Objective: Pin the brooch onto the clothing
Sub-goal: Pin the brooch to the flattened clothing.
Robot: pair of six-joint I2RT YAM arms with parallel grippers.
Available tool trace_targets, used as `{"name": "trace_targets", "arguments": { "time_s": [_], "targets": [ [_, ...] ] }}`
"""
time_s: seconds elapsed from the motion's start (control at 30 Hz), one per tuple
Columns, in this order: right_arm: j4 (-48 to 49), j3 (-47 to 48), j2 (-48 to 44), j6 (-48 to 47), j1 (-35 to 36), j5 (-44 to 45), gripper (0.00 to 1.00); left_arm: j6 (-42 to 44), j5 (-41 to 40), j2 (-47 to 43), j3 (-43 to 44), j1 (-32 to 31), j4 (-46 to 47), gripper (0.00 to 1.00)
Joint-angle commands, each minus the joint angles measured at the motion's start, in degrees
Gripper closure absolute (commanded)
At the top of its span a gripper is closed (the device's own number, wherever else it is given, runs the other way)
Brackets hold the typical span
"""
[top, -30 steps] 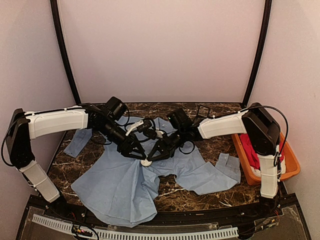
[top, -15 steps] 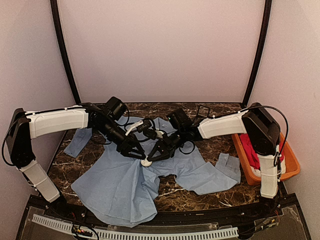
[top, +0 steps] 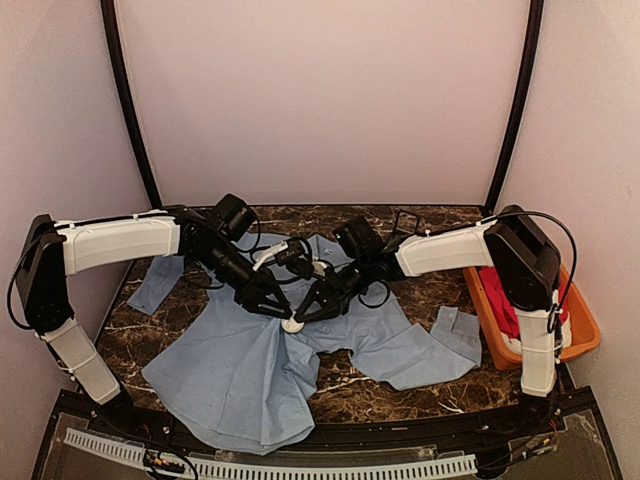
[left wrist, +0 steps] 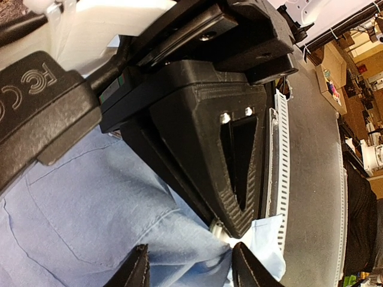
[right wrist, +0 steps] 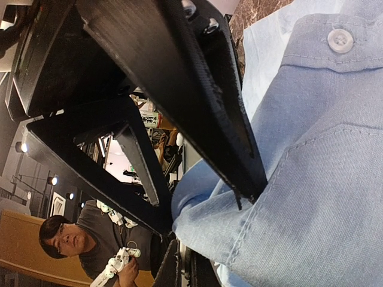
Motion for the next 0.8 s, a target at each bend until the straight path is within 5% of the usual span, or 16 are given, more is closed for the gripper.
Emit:
{"name": "trace_targets", "arguments": {
  "time_s": [0.0,0.77],
  "targets": [
    [0.1,1.9,-1.4,-1.0,0.6,-0.5,1.00,1.6,-0.7,-0.1,1.4,0.0,-2.4,0.53],
    [-5.9,4.3,0.0,-3.6,0.6,1.8,1.00,4.7,-9.4,2.9,6.2,-3.9,-8.5,0.53]
  ]
}}
